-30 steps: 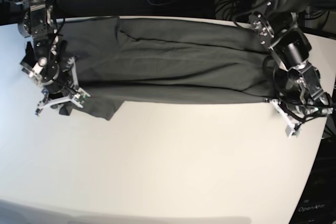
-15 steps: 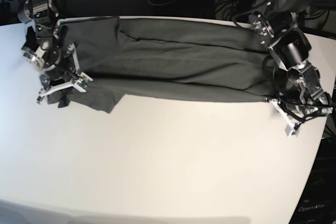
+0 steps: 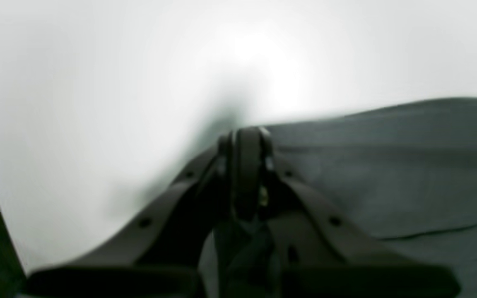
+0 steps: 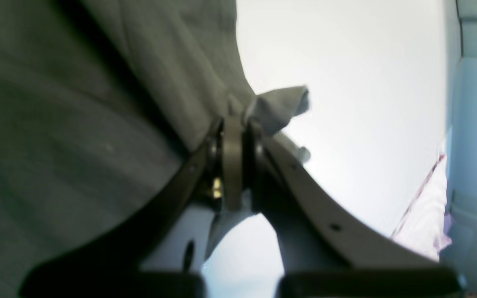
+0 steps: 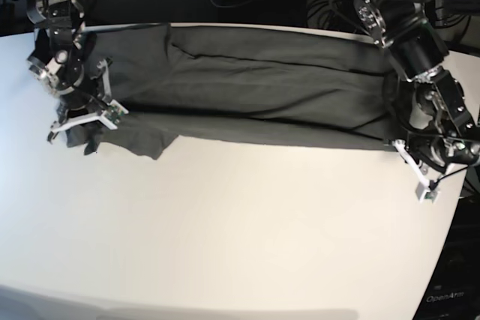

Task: Fold the T-shirt properly
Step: 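Lift the shirt edge with both grippers and fold it over the body, then pull the folded shirt with both grippers away from the robot, flattening it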

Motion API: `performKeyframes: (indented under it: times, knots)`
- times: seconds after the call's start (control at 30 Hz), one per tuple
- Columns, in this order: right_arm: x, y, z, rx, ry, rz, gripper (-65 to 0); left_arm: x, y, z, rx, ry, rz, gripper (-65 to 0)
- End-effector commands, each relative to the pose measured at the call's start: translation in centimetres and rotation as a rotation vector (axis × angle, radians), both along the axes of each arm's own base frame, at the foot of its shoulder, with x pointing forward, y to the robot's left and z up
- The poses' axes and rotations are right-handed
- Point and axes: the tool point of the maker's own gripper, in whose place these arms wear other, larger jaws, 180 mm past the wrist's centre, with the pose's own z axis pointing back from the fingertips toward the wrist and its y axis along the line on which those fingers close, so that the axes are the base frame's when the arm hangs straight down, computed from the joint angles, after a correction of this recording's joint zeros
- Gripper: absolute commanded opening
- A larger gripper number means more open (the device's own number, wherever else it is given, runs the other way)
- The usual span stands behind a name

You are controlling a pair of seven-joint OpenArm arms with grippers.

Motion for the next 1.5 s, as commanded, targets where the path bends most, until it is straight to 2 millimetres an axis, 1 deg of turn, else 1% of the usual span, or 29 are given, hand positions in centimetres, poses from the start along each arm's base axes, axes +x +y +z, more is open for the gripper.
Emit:
performKeyframes:
  times: [0.0,0.17,0.23,0.4,0.6,0.67,0.8,0.87,0.97,1.03,1.13,1.23,1.33,1.4,1.47]
  knots:
    - [0.4,-0.2,1.0,-0.001,-0.04,0.006,-64.4,0.9,0.8,1.5,0.029,-0.041,0.004,-62.7]
    - [-0.5,-0.9,0.8,0.017,-0.049,-0.008,-64.4,0.0,0.8,0.8,0.03,-0.021,0.005,-62.7]
    - [-0.9,-1.3,0.8,0.024,-0.05,-0.019,-64.4,-0.2,0.9,0.9,0.035,-0.022,0.005,-62.7]
    - [-2.2,-1.3,0.1,0.036,-0.029,-0.016,-64.4,-1.0,1.2,0.5,0.048,-0.007,0.006,-62.7]
    - [-2.3,-1.8,0.3,0.036,-0.034,-0.038,-64.4,-1.6,1.3,0.1,0.05,0.007,0.008,-62.7]
    - [-2.3,-2.4,0.4,0.033,-0.041,-0.055,-64.4,-1.8,1.3,-0.1,0.046,0.012,0.007,-62.7]
    - [-2.2,-2.4,1.1,0.028,-0.057,-0.053,-64.4,-1.6,0.4,0.0,-0.006,-0.007,-0.005,-62.7]
    - [-2.9,-2.7,0.8,0.023,-0.043,-0.061,-64.4,-1.9,0.8,0.1,-0.009,0.003,-0.007,-62.7]
    - [-3.1,-2.4,0.8,0.042,-0.049,-0.052,-64.4,-1.8,0.6,0.3,-0.027,-0.009,-0.011,-62.7]
    - [-3.7,-2.8,0.7,0.041,-0.045,-0.064,-64.4,-1.8,0.6,0.3,-0.027,-0.009,-0.011,-62.7]
    - [-4.3,-2.8,0.3,0.037,-0.039,-0.083,-64.4,-2.0,0.6,0.1,-0.027,-0.004,-0.014,-62.7]
    - [-4.5,-2.3,0.5,0.072,-0.066,-0.08,-64.4,-2.2,0.4,-0.2,-0.032,0.0,-0.017,-62.7]
    - [-4.9,-2.5,0.6,0.1,-0.085,-0.109,-64.4,-2.4,0.5,-0.3,-0.034,0.003,-0.016,-62.7]
    - [-5.0,-3.1,1.0,0.11,-0.106,-0.136,-64.4,-2.8,0.5,-0.7,-0.034,0.015,-0.015,-62.7]
    - [-5.1,-3.1,1.2,0.133,-0.129,-0.142,-64.4,-3.2,0.4,-0.9,-0.033,0.025,-0.017,-62.7]
